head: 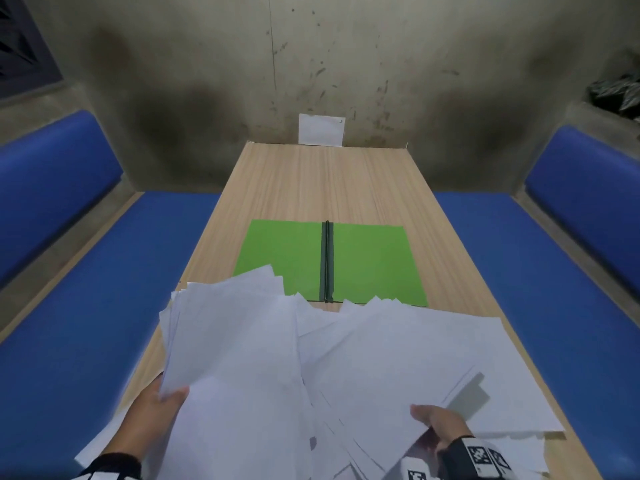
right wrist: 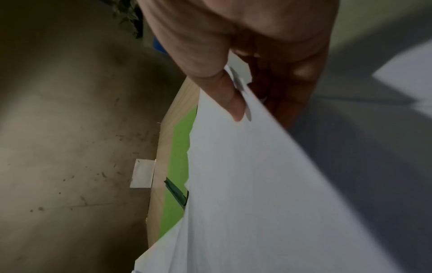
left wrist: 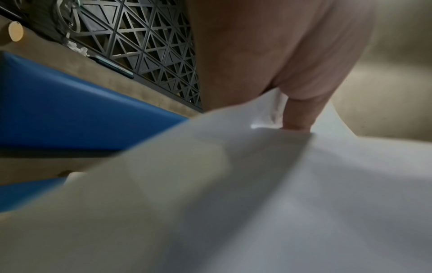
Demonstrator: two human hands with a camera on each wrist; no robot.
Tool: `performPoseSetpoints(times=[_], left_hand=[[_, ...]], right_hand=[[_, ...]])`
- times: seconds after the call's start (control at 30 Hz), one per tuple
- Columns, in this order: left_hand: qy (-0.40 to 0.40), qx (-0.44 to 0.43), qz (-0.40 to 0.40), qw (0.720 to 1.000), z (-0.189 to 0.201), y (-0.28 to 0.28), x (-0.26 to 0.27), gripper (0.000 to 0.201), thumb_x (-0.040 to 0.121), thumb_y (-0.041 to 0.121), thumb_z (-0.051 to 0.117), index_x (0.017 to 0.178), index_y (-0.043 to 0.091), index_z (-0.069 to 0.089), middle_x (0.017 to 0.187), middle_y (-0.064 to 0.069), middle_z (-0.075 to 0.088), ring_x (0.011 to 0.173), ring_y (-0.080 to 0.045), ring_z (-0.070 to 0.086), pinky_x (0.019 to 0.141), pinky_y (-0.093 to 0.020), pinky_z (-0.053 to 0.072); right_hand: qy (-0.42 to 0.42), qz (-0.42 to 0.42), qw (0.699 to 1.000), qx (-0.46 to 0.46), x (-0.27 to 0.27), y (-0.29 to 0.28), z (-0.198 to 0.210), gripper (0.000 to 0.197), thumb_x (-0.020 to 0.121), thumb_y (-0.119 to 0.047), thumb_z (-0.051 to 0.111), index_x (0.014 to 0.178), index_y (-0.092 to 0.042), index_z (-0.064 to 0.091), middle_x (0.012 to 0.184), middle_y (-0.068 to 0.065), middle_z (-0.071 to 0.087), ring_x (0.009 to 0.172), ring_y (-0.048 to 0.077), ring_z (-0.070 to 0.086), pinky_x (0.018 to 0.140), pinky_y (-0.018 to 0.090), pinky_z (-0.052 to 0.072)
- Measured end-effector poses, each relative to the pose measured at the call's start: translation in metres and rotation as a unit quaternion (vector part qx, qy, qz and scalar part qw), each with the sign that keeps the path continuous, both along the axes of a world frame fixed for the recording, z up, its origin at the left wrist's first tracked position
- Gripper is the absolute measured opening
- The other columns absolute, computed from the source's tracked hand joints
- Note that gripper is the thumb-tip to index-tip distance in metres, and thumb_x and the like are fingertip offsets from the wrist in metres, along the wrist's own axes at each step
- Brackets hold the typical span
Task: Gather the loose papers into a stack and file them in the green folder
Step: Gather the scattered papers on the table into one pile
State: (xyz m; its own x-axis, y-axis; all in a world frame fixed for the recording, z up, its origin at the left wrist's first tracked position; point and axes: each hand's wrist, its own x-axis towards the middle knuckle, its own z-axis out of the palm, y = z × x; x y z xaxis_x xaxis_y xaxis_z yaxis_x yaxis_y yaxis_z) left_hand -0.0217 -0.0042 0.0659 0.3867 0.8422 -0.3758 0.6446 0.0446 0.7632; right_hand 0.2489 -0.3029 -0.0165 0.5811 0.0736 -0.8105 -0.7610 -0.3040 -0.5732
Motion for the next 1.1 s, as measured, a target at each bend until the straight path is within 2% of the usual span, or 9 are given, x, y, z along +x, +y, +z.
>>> performPoseSetpoints(times=[0.1, 0.17, 0.23, 0.4, 0.57, 0.73, 0.8, 0.9, 1.1], left_hand=[[-0.009, -0.003, -0.001, 1.0, 0.002, -0.002, 0.0, 0.036, 0.091, 0.012, 0.051, 0.127, 0.009, 0.051, 0.105, -0.008, 0.056, 0.095, -0.024, 0.049, 0.088, -0.038, 0.037], [-0.016, -0.006, -0.002, 1.0, 0.001, -0.002, 0.0, 0.035, 0.092, 0.012, 0.051, 0.126, 0.011, 0.051, 0.107, -0.009, 0.057, 0.095, -0.024, 0.049, 0.088, -0.037, 0.037], [-0.02, -0.015, -0.006, 1.0, 0.0, -0.002, -0.002, 0.034, 0.092, 0.014, 0.05, 0.126, 0.011, 0.051, 0.11, -0.01, 0.058, 0.097, -0.024, 0.05, 0.091, -0.039, 0.038], [-0.038, -0.019, -0.001, 0.999, -0.003, 0.002, -0.004, 0.023, 0.092, 0.013, 0.051, 0.114, 0.019, 0.049, 0.106, -0.009, 0.055, 0.097, -0.025, 0.048, 0.089, -0.038, 0.036], [-0.049, -0.032, 0.037, 0.998, -0.01, 0.016, -0.013, 0.036, 0.088, 0.014, 0.058, 0.122, 0.004, 0.054, 0.109, -0.016, 0.062, 0.099, -0.032, 0.057, 0.091, -0.042, 0.043], [-0.093, -0.023, 0.106, 0.99, -0.009, 0.029, -0.017, 0.043, 0.085, 0.014, 0.064, 0.122, -0.004, 0.052, 0.11, -0.018, 0.059, 0.104, -0.035, 0.056, 0.097, -0.045, 0.04], [-0.12, -0.021, 0.129, 0.984, -0.009, 0.032, -0.019, 0.041, 0.086, 0.013, 0.061, 0.121, -0.007, 0.052, 0.116, -0.02, 0.059, 0.109, -0.036, 0.055, 0.099, -0.044, 0.039], [-0.168, -0.018, 0.145, 0.975, -0.009, 0.034, -0.022, 0.037, 0.087, 0.012, 0.061, 0.118, -0.007, 0.055, 0.122, -0.022, 0.059, 0.115, -0.036, 0.055, 0.102, -0.043, 0.038], [-0.261, -0.083, 0.142, 0.951, 0.0, 0.036, -0.017, 0.039, 0.088, 0.009, 0.057, 0.124, -0.003, 0.052, 0.121, -0.016, 0.058, 0.115, -0.033, 0.054, 0.106, -0.048, 0.035]], right_hand=[[-0.027, 0.001, 0.999, -0.036, 0.009, 0.006, -0.012, 0.041, 0.078, -0.002, 0.072, 0.114, 0.012, 0.057, 0.115, 0.027, 0.062, 0.109, 0.04, 0.057, 0.089, 0.056, 0.049], [-0.069, -0.003, 0.995, -0.073, 0.013, 0.009, -0.018, 0.065, 0.078, -0.01, 0.072, 0.134, 0.008, 0.043, 0.137, 0.024, 0.05, 0.124, 0.04, 0.05, 0.102, 0.054, 0.042], [-0.1, -0.006, 0.988, -0.12, 0.009, 0.014, -0.006, 0.071, 0.084, -0.013, 0.066, 0.143, 0.004, 0.031, 0.146, 0.021, 0.04, 0.132, 0.039, 0.041, 0.109, 0.05, 0.037], [-0.171, -0.058, 0.98, -0.086, 0.018, 0.007, 0.003, 0.035, 0.088, -0.002, 0.055, 0.121, 0.009, 0.053, 0.127, 0.027, 0.057, 0.11, 0.039, 0.056, 0.101, 0.043, 0.041], [-0.275, -0.096, 0.955, -0.056, 0.031, -0.007, 0.05, 0.043, 0.091, 0.0, 0.051, 0.133, 0.005, 0.045, 0.137, 0.022, 0.051, 0.126, 0.037, 0.048, 0.108, 0.039, 0.034], [-0.321, -0.138, 0.936, -0.036, 0.063, -0.048, 0.069, 0.041, 0.092, -0.005, 0.053, 0.131, 0.007, 0.046, 0.133, 0.027, 0.052, 0.119, 0.037, 0.053, 0.101, 0.041, 0.038], [-0.32, -0.158, 0.933, -0.032, 0.073, -0.062, 0.071, 0.041, 0.092, -0.005, 0.053, 0.129, 0.009, 0.047, 0.132, 0.027, 0.053, 0.112, 0.03, 0.054, 0.097, 0.04, 0.039], [-0.299, -0.169, 0.938, -0.047, 0.075, -0.075, 0.068, 0.041, 0.091, -0.011, 0.056, 0.127, 0.007, 0.049, 0.126, 0.022, 0.057, 0.115, 0.037, 0.055, 0.088, 0.035, 0.037], [-0.275, -0.14, 0.951, -0.034, 0.058, -0.063, 0.055, 0.039, 0.089, -0.004, 0.054, 0.128, 0.004, 0.051, 0.125, 0.016, 0.058, 0.119, 0.039, 0.054, 0.092, 0.036, 0.038]])
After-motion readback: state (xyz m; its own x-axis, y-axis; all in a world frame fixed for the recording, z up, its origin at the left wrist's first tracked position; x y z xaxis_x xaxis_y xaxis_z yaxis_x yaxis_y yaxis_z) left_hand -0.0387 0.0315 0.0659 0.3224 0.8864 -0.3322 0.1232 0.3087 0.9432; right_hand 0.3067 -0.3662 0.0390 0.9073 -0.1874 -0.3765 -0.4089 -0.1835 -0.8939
